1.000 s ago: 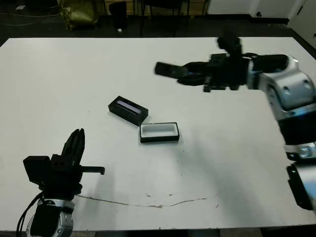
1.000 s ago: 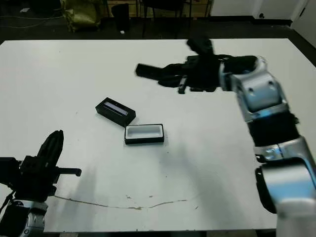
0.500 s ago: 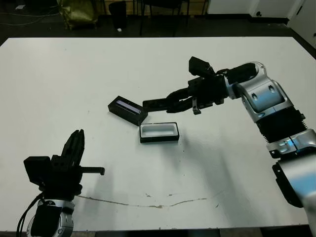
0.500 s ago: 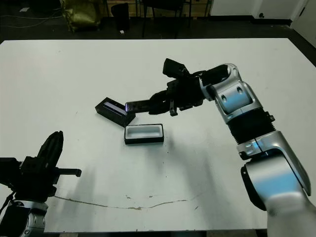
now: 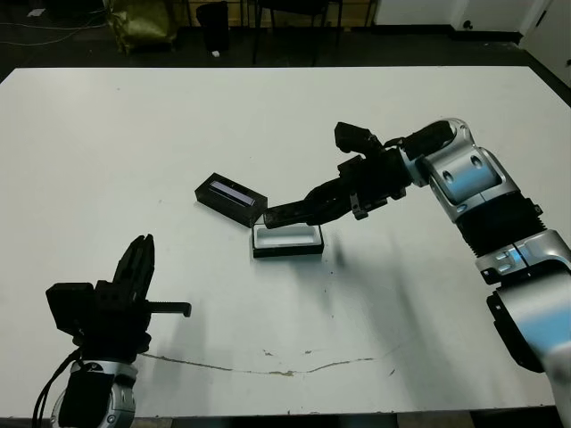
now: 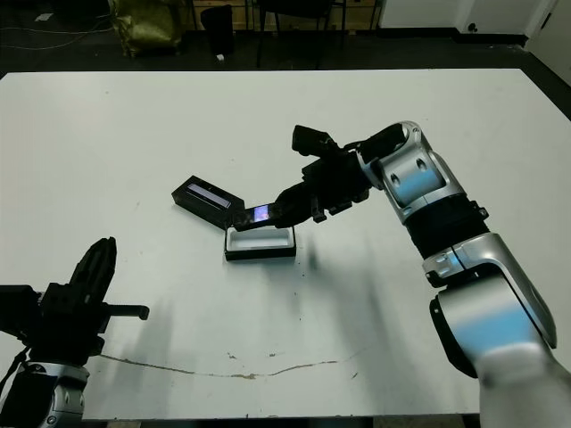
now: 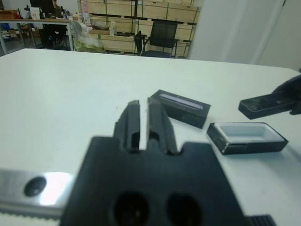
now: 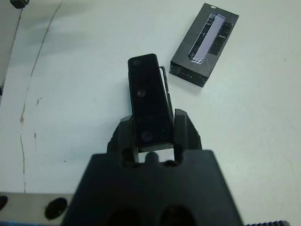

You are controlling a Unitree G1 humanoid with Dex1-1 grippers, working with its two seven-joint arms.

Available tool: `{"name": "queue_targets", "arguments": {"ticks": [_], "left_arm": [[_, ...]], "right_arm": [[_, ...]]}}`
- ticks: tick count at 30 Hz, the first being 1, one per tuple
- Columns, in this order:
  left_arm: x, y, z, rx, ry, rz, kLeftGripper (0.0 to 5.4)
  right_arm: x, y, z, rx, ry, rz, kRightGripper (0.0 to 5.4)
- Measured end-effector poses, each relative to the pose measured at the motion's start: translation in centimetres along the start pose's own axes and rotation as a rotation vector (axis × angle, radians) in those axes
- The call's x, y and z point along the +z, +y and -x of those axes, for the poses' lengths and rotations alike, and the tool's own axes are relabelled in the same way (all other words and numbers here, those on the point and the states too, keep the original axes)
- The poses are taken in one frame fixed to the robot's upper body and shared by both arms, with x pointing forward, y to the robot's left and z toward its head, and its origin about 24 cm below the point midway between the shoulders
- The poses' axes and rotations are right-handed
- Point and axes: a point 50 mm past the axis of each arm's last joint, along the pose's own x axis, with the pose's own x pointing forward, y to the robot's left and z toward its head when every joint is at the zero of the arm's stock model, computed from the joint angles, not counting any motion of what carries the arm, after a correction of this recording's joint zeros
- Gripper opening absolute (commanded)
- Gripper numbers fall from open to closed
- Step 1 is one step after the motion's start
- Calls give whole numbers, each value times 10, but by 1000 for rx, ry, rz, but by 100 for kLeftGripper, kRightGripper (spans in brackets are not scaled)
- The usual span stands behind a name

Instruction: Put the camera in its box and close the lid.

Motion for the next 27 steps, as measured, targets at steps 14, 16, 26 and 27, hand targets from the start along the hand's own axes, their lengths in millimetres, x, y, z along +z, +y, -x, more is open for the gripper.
{"name": "queue_targets", "arguments": {"ticks": [14, 16, 26, 27], "left_arm": [[0, -2, 0, 2, -6, 1, 0], [0, -2, 0, 0, -6, 4, 0], [0, -3, 1, -1, -3, 11, 0], [0, -3, 1, -2, -3, 12, 0]], "right_arm": [[1, -2, -11, -18, 61, 93, 38], [1, -2, -12, -25, 62, 103, 38], [-1, -3, -25, -13, 79, 105, 38], [-2, -3, -26, -11, 84, 104, 38]]}}
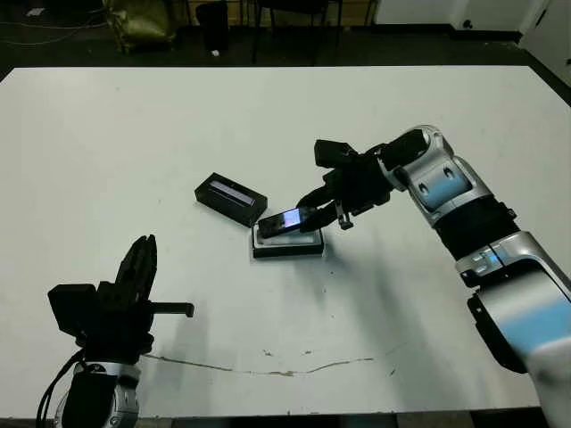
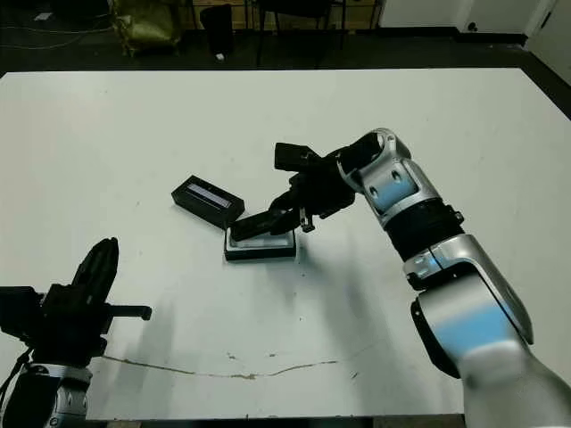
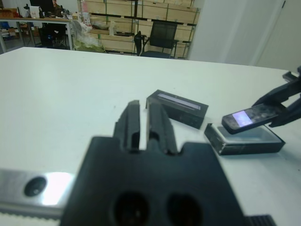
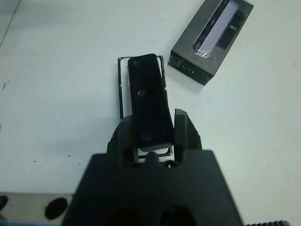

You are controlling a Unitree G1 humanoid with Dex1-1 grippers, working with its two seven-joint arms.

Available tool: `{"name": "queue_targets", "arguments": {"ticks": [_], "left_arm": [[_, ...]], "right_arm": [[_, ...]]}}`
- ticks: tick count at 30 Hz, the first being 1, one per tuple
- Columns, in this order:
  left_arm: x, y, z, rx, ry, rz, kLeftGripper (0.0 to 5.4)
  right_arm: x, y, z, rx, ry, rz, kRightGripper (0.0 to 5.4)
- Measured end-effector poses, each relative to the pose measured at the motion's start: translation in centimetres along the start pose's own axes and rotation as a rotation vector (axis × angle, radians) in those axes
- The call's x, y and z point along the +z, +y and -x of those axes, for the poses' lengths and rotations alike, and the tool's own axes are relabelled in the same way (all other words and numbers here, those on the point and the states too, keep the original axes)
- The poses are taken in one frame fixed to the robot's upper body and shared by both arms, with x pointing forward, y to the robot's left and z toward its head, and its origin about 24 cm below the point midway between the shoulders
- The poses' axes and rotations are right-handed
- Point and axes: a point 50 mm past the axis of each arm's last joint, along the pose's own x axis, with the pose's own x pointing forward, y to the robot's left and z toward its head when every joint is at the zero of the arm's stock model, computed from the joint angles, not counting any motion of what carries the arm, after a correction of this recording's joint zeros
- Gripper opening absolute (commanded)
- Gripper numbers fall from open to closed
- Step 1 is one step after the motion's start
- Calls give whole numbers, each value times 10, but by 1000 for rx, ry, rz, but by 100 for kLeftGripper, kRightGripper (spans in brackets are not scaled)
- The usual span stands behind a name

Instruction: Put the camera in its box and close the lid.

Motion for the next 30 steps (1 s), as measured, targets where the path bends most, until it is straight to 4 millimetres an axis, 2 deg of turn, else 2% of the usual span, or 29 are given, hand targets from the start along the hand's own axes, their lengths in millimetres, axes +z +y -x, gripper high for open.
{"name": "queue_targets", "arguments": {"ticks": [18, 30], "left_arm": [[-2, -4, 0, -13, 6, 20, 0], [-2, -4, 1, -11, 9, 21, 0]], "right_arm": [[-6, 4, -7, 46, 73, -66, 38], [0, 5, -14, 48, 84, -55, 38]]}}
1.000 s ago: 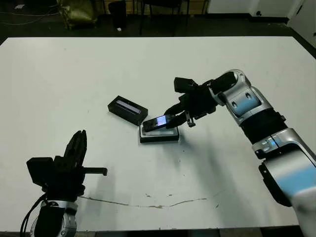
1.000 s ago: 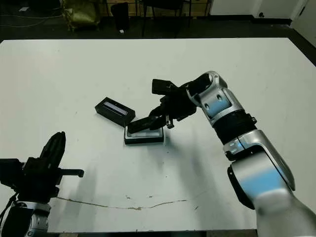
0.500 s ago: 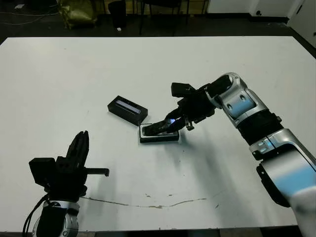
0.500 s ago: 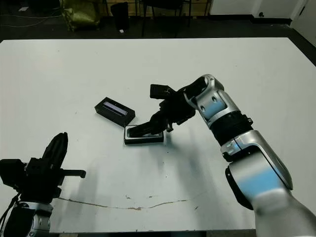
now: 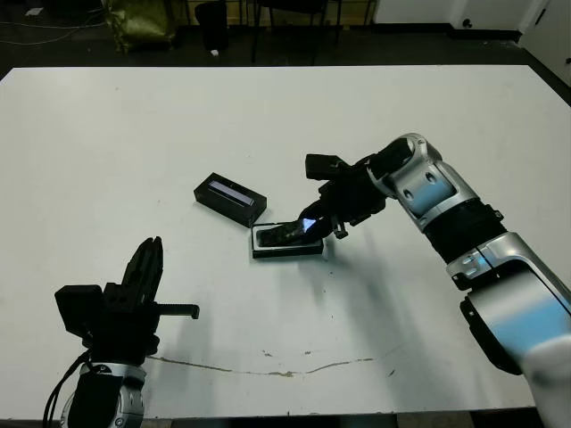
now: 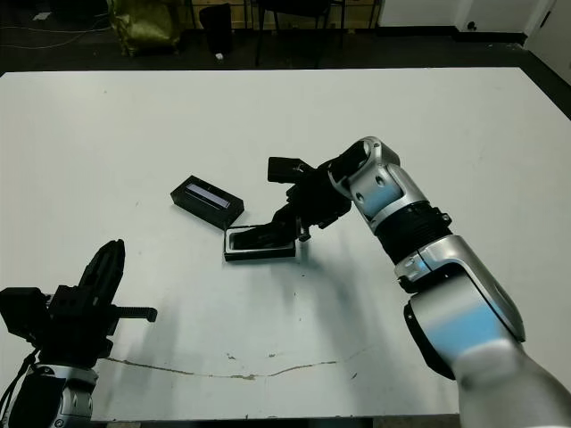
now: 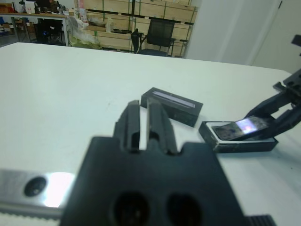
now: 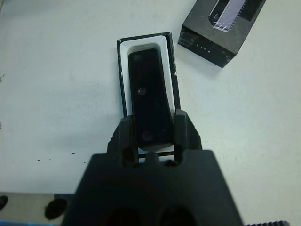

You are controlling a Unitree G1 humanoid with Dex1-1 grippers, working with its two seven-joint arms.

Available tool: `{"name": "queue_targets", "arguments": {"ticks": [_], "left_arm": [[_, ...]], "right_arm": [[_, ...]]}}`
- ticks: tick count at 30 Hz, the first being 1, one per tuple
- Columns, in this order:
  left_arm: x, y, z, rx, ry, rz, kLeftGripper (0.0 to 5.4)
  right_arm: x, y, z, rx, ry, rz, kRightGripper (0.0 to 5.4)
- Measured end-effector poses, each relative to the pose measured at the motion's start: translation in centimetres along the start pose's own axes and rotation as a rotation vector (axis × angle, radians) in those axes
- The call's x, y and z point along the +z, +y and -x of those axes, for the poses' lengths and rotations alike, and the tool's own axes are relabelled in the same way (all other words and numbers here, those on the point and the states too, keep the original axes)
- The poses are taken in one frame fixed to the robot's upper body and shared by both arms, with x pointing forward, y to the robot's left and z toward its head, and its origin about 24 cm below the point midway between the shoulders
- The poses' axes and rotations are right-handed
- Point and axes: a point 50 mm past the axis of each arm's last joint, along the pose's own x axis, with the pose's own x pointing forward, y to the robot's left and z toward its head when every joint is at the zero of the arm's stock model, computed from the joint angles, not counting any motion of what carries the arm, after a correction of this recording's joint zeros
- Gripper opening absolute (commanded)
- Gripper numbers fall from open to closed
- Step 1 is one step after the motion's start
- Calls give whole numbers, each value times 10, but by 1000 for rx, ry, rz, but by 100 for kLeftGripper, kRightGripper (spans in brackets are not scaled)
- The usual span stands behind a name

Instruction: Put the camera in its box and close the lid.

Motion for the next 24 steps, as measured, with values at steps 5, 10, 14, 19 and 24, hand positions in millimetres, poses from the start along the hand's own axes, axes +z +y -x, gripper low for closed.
{"name": "queue_targets", "arguments": {"ticks": [5, 10, 14, 19, 24], "left_arm": [[0, 0, 0, 1, 2, 2, 0], [-1, 0, 1, 2, 3, 1, 0], [-2, 0, 1, 3, 5, 6, 0], [-2, 0, 2, 6, 5, 7, 0], [-2, 0, 2, 7, 8, 10, 0]], "right_arm": [[5, 1, -1, -10, 16, 32, 38], [7, 2, -3, -14, 32, 38, 38], [9, 2, -4, -14, 37, 48, 38], [9, 2, -5, -11, 43, 62, 38], [15, 4, -7, 6, 82, 179, 144]]}}
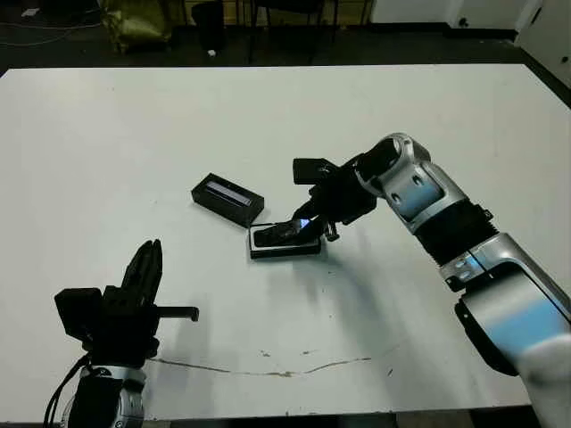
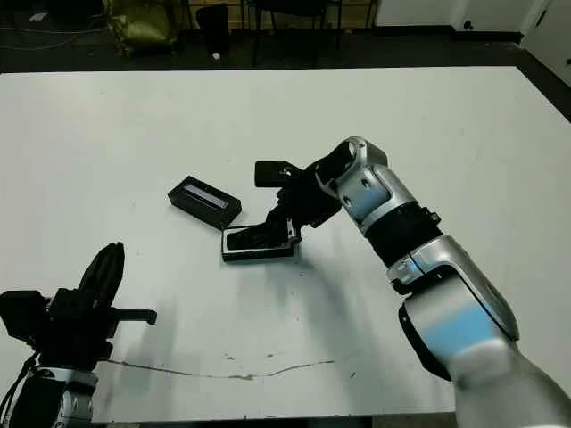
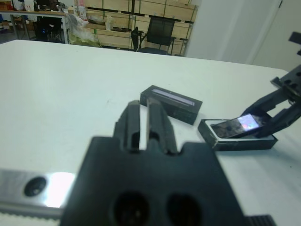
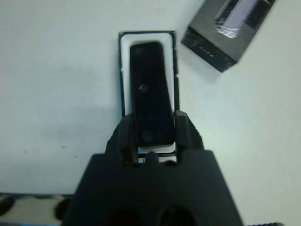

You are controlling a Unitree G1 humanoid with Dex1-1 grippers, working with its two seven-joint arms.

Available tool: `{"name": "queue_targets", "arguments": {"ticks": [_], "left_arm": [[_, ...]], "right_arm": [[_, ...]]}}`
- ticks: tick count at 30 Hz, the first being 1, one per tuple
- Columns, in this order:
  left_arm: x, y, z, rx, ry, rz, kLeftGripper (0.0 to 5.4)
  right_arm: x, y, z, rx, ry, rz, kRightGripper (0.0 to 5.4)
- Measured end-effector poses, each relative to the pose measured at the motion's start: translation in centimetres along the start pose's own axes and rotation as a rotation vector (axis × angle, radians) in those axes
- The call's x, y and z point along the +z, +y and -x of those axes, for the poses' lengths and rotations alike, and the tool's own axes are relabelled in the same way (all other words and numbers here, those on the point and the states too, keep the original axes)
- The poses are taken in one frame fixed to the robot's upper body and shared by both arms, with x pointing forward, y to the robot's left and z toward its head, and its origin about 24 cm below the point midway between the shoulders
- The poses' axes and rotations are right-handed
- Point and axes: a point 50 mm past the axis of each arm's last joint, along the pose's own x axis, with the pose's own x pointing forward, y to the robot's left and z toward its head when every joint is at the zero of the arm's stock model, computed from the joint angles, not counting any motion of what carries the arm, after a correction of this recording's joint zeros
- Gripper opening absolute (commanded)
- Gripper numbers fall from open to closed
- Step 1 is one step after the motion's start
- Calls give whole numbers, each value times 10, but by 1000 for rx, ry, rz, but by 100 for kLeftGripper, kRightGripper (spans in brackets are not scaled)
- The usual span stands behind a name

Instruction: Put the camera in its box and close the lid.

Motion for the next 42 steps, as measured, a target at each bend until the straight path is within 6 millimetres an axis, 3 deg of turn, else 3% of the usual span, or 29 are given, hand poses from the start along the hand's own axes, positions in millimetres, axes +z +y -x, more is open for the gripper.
{"name": "queue_targets", "arguments": {"ticks": [6, 18, 25, 34, 38, 42], "left_arm": [[0, 0, 0, 1, 1, 2, 0], [0, 0, 0, 1, 1, 0, 0], [-1, 0, 0, 1, 1, 11, 0], [-1, 1, 0, 4, 2, 1, 0], [-2, 2, 0, 5, -1, -6, 0], [-2, 1, -1, 4, -2, -1, 0]], "right_arm": [[9, 3, -5, 35, -21, 130, 273], [7, 3, -4, 10, 5, 173, 536], [6, -2, 10, -47, -66, 150, 536], [14, -3, 62, -159, -299, 50, 536], [25, 4, 88, -275, -440, 40, 536], [22, 15, 91, -461, -577, -73, 536]]}}
